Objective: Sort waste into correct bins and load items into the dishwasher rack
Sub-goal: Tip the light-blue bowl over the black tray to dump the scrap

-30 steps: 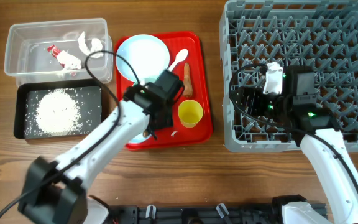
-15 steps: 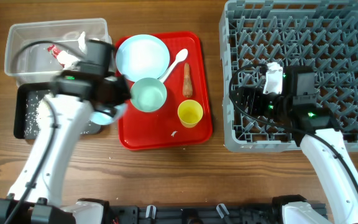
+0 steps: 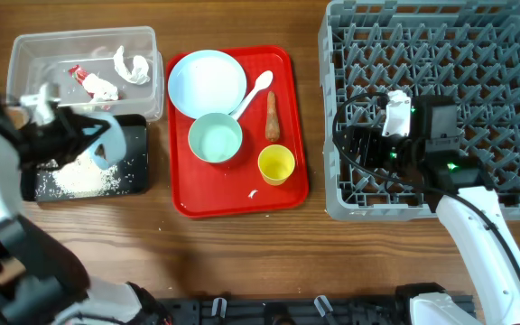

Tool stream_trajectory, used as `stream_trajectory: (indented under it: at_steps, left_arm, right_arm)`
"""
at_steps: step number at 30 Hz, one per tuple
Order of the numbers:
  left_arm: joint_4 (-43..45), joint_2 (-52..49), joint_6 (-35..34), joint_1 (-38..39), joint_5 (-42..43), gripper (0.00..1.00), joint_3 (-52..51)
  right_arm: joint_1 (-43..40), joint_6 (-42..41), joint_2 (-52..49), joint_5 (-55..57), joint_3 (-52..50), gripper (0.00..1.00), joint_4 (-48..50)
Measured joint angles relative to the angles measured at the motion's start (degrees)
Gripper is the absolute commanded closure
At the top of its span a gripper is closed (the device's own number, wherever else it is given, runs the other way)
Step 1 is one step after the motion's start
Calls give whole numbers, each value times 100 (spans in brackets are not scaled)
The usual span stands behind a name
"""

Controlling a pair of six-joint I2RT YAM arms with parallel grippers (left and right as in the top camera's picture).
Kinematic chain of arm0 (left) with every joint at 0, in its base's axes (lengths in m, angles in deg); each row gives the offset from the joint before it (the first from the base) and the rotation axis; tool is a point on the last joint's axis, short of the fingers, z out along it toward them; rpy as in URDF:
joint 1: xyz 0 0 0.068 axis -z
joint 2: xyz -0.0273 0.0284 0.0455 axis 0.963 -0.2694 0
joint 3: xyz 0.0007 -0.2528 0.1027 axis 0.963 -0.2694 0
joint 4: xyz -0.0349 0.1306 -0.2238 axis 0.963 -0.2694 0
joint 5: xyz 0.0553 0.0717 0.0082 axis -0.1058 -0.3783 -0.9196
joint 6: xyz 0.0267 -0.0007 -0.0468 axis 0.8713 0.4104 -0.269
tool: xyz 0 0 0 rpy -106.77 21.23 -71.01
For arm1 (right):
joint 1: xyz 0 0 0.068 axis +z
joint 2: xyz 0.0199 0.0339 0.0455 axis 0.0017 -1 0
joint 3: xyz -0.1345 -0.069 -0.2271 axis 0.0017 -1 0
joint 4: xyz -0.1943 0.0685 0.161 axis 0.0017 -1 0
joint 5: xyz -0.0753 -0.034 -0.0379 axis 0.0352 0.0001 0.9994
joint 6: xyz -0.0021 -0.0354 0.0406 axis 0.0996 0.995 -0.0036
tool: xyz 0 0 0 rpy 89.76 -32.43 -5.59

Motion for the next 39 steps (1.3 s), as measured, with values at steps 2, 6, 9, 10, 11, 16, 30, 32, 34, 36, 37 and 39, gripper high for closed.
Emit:
stream_trajectory:
  at_steps: [2, 6, 9, 10, 11, 16, 30, 32, 34, 36, 37, 39]
  left_arm:
    - [-28, -330, 81, -267, 538, 96, 0]
    - [-302, -986, 181, -675, 1716, 96, 0]
    - [-411, -1281, 205, -804, 2420, 96, 0]
    - [-415, -1370, 205, -841, 2778, 96, -2]
    - [-431, -1379, 199, -841, 2883, 96, -2]
    - [-527, -1379, 195, -841, 3272, 96, 0]
    - [-1193, -1379, -321, -841, 3436, 96, 0]
    - [-1255, -1379, -326, -841, 3447, 96, 0]
    - [-1272, -1379, -317, -841, 3447, 96, 0]
    - [-1325, -1377, -245, -837, 3447, 96, 0]
    - [-1366, -1364, -170, -820, 3447, 96, 0]
    - [-1397, -1259, 28, -752, 3440, 96, 0]
  right_arm:
    - [0, 0, 0, -2, 0, 1, 2]
    - [0, 0, 0, -2, 0, 1, 0]
    - [0, 0, 0, -2, 0, 1, 0]
    - [0, 0, 0, -2, 0, 1, 0]
    - [0, 0, 0, -2, 0, 1, 0]
    - [0, 0, 0, -2, 0, 1, 0]
    - [0, 0, 0, -2, 0, 1, 44]
    - [0, 0, 0, -2, 0, 1, 44]
    - [0, 0, 0, -2, 0, 1, 44]
    - [0, 0, 0, -2, 0, 1, 44]
    - [0, 0, 0, -2, 0, 1, 44]
    - [0, 0, 0, -2, 0, 1, 44]
